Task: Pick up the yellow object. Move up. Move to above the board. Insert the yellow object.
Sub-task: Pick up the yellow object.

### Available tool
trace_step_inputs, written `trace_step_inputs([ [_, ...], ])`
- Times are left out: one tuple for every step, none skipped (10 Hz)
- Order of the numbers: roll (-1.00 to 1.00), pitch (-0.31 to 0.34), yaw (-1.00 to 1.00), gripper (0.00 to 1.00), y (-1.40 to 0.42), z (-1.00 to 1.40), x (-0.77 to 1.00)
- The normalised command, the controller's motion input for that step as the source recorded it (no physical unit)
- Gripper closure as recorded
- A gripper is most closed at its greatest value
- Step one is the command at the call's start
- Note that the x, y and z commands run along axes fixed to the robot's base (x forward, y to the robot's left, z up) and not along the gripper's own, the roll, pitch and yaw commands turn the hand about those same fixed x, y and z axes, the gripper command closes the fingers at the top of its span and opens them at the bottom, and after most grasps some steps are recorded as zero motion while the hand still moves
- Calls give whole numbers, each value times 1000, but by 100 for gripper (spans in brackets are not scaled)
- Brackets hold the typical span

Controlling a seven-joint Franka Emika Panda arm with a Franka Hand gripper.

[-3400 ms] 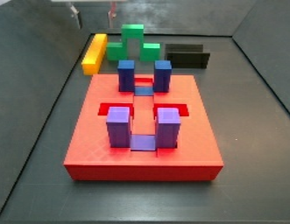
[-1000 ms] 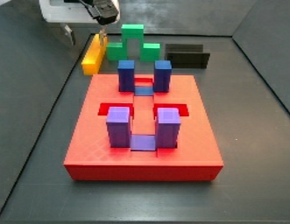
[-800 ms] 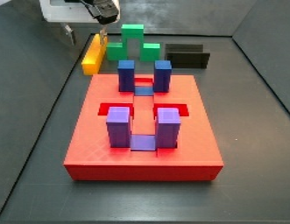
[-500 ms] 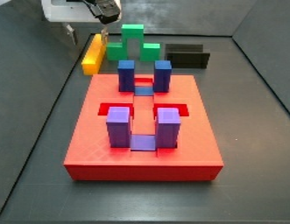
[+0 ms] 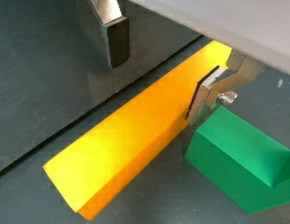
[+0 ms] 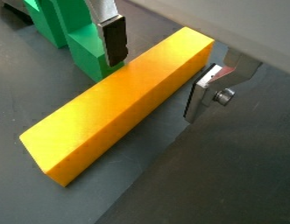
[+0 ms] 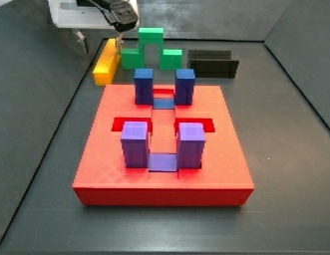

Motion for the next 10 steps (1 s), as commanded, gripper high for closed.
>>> trace_step_inputs([
  [0, 0, 0, 0, 34, -14, 349],
  [0, 0, 0, 0, 43, -34, 343],
  [3, 0, 0, 0, 9, -74, 206],
  [23, 0, 0, 0, 0, -74, 123],
  [27, 0, 0, 0, 0, -63, 0],
  [26, 0, 0, 0, 0, -97, 0],
  [3, -44, 0, 0, 0, -237, -23],
  [0, -91, 0, 0, 0, -377, -37],
  [0, -67, 0, 0, 0, -329, -14],
  [21, -43, 0, 0, 0, -249, 0],
])
